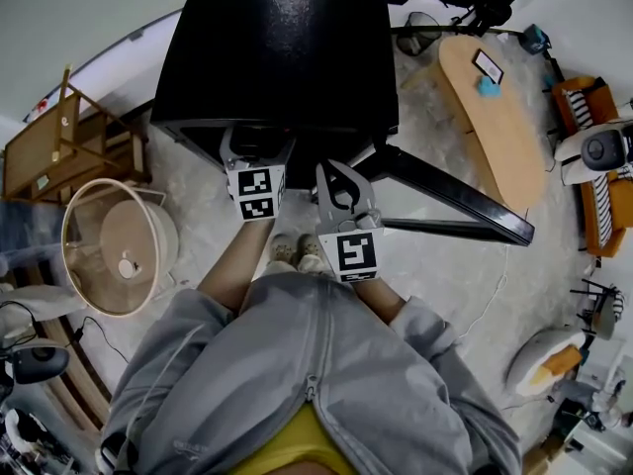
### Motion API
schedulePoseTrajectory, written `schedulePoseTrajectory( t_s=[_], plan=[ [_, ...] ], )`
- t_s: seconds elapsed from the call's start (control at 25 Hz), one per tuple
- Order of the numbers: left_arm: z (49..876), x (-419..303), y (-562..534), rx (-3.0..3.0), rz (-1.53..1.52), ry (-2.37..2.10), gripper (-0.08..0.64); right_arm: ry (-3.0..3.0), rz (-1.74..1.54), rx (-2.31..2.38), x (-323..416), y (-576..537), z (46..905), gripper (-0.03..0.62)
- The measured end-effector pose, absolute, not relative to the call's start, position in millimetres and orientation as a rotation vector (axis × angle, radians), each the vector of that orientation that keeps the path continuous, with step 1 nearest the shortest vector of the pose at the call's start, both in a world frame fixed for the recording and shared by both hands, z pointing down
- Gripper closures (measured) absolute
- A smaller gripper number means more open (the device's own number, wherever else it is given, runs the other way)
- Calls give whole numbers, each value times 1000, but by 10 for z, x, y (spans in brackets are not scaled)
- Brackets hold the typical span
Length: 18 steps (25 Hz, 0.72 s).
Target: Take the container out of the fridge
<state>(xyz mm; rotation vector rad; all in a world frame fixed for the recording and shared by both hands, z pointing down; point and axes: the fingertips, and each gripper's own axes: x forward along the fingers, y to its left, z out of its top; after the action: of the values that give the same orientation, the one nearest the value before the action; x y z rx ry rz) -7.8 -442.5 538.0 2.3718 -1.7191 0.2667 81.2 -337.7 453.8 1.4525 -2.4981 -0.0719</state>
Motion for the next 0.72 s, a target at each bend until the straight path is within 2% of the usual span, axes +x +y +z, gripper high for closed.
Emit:
schedulePoseTrajectory(
  t_s=[0.32,0.72],
  plan=[
    [5490,-42,-4597,2327,314,-1725,46,-2488,-62,1451,854,-3413,4577,592],
    [5607,-57,-4687,2235,346,-1717,57,-2495,-58,1437,832,-3448,4604,592]
  ],
)
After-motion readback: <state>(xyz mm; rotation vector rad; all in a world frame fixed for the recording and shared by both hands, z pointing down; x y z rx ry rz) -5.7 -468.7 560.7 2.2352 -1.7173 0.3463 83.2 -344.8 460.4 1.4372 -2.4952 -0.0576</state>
